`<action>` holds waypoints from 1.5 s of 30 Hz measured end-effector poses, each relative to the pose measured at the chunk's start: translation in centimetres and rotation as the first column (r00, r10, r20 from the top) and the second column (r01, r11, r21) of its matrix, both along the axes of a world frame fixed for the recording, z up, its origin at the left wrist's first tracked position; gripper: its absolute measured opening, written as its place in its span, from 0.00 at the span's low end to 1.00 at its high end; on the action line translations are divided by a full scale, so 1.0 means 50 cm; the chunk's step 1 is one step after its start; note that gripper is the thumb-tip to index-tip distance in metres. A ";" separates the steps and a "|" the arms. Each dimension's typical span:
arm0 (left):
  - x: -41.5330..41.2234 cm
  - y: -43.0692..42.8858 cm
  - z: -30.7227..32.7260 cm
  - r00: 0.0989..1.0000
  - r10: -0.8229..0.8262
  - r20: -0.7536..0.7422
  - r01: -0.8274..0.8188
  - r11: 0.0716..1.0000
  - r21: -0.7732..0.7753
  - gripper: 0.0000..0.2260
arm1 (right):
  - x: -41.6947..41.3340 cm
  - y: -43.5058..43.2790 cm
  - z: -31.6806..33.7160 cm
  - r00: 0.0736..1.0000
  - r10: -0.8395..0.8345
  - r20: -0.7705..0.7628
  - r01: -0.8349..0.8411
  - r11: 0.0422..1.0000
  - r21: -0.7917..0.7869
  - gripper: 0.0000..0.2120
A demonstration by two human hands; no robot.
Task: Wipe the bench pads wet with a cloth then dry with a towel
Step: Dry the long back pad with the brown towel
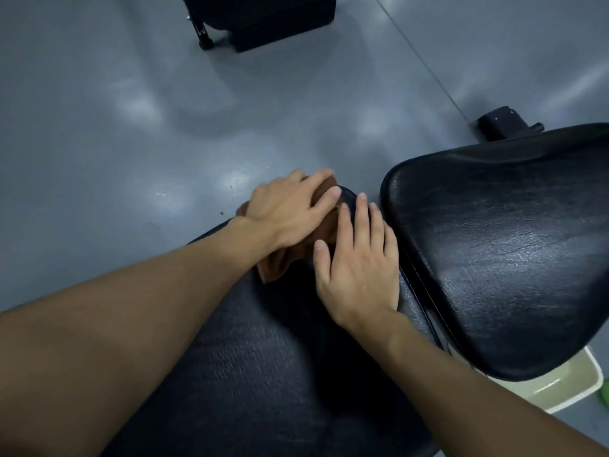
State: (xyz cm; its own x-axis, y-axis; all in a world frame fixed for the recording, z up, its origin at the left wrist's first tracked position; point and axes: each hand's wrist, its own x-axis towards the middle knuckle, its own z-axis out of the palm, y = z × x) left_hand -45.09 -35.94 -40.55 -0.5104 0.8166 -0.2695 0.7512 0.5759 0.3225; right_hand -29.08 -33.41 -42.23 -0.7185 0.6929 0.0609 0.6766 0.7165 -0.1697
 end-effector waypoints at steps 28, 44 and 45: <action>-0.096 -0.364 -0.099 0.976 0.217 -0.005 -0.216 0.976 0.028 0.23 | -0.122 -0.191 -0.048 0.886 0.342 0.312 -0.392 0.913 0.114 0.35; -0.088 -0.541 -0.135 0.952 0.297 -0.073 -0.300 0.953 -0.033 0.23 | -0.182 -0.374 -0.081 0.898 0.377 0.226 -0.389 0.921 0.013 0.34; -0.088 -0.530 -0.135 0.956 0.284 -0.073 -0.285 0.958 -0.004 0.24 | -0.184 -0.374 -0.080 0.909 0.371 0.189 -0.378 0.926 0.002 0.33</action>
State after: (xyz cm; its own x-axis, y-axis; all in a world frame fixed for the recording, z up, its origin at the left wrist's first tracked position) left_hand -49.48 -62.42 -47.28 -0.7395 0.6310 -0.2346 0.5759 0.7734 0.2649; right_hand -38.28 -52.09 -46.25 -0.9258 0.3705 -0.0747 0.3739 0.9267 -0.0378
